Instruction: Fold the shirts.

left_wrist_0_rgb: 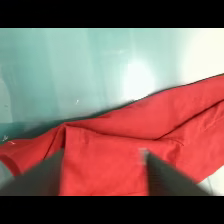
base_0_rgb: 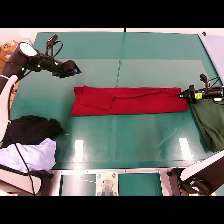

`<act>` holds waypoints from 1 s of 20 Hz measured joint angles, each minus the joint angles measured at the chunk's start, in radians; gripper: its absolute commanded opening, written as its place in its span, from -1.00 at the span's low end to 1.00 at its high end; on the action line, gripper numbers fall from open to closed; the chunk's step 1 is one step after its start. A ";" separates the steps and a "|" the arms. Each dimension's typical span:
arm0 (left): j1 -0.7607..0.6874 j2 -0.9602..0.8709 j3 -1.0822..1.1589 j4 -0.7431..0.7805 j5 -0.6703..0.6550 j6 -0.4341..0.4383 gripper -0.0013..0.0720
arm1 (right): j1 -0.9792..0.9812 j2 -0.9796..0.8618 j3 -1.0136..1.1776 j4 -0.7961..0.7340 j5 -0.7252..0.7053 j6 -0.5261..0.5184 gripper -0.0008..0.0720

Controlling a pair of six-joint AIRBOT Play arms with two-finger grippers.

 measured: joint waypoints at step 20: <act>-0.658 -0.352 0.041 -0.335 0.419 -0.006 -0.90 | 0.336 0.590 0.156 0.021 0.267 0.298 -0.92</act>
